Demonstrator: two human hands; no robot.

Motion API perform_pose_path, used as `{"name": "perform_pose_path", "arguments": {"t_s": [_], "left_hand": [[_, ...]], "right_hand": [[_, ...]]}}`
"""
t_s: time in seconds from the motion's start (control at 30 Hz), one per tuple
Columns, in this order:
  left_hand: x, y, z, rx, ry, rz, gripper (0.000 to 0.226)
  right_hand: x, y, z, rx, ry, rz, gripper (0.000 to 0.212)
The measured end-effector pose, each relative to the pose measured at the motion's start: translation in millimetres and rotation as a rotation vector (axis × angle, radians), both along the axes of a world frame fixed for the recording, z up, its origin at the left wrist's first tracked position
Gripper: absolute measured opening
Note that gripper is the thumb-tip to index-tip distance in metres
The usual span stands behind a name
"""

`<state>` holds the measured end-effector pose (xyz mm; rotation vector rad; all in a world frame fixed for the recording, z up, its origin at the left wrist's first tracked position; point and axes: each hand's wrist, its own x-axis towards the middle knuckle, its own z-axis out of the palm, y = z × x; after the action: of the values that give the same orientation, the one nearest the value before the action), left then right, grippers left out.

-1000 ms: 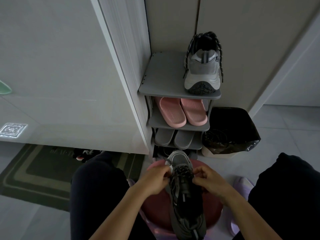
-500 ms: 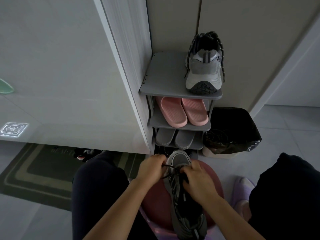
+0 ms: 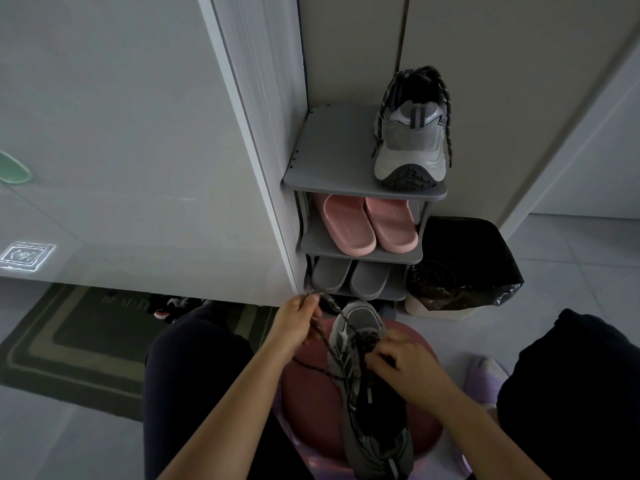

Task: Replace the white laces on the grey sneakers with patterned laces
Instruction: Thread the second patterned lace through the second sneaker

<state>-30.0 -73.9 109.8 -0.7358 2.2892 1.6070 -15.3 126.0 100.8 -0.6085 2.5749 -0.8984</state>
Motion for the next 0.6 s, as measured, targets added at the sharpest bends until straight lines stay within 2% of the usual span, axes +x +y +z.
{"name": "perform_pose_path", "arguments": {"t_s": [0.1, 0.27, 0.37, 0.43, 0.6], "left_hand": [[9, 14, 10, 0.189, -0.02, -0.008, 0.034], [15, 17, 8, 0.285, 0.03, 0.018, 0.016], [11, 16, 10, 0.309, 0.1, 0.027, 0.011], [7, 16, 10, 0.322, 0.125, 0.013, 0.011], [16, 27, -7, 0.158, 0.063, -0.111, 0.016]], "right_hand": [[-3, -6, -1, 0.085, -0.041, -0.072, 0.02], [-9, -12, 3, 0.089, -0.157, -0.066, 0.023], [-12, -14, 8, 0.014, -0.214, -0.083, 0.021], [-13, -16, 10, 0.034, -0.228, -0.068, 0.022], [-15, -17, 8, 0.07, -0.26, -0.062, 0.02]]}}
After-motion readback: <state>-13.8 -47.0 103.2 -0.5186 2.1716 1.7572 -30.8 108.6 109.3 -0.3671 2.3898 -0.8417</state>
